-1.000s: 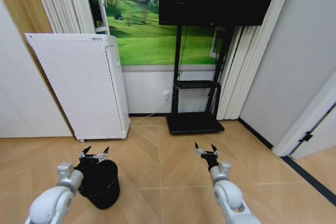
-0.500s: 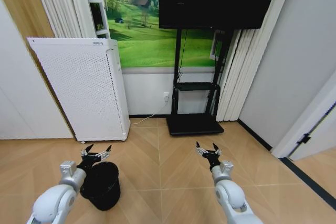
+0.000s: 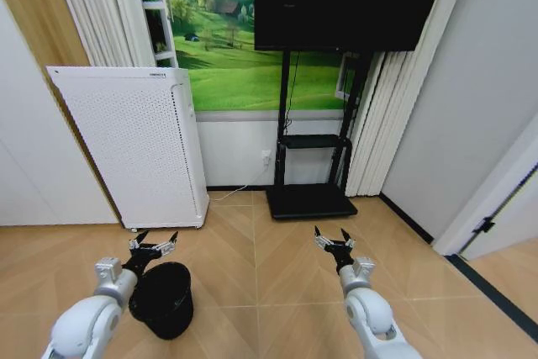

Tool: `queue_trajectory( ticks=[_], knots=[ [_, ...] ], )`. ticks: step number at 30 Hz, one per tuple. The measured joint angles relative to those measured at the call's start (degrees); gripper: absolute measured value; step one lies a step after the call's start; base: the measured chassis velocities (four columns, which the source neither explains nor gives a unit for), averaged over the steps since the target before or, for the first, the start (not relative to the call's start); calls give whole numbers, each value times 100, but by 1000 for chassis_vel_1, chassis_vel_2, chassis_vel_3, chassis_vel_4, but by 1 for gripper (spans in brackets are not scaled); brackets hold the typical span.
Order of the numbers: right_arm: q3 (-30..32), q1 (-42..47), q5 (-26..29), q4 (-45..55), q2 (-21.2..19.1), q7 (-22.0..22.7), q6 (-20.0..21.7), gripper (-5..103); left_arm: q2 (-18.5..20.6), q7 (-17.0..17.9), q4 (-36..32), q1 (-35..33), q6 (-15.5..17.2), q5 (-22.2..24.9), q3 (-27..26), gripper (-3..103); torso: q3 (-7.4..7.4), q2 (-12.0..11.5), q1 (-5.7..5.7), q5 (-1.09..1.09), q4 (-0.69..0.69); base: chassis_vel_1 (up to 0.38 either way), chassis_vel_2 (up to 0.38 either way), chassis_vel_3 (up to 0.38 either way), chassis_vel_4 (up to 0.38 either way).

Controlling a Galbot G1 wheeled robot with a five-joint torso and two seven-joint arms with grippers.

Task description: Pick up the trash bin and place the garbage on the floor into it.

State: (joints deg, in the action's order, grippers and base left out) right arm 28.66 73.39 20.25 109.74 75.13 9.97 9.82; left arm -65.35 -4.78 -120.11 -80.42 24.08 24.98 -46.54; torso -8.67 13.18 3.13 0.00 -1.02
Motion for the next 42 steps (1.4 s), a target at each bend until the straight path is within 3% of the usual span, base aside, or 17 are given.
queue_trajectory(
  ticks=[11, 42],
  knots=[
    [38, 17, -18, -26, -9, -26, -28, 100, 124, -276, 238, 151, -503, -501, -21, 100, -224, 311, 86, 0, 0, 0, 0, 0, 0],
    [-13, -105, 59, -72, -125, -19, 6, 100, 82, -159, 373, 327, -388, -234, 116, 100, -724, 1053, 328, 0, 0, 0, 0, 0, 0]
  ],
)
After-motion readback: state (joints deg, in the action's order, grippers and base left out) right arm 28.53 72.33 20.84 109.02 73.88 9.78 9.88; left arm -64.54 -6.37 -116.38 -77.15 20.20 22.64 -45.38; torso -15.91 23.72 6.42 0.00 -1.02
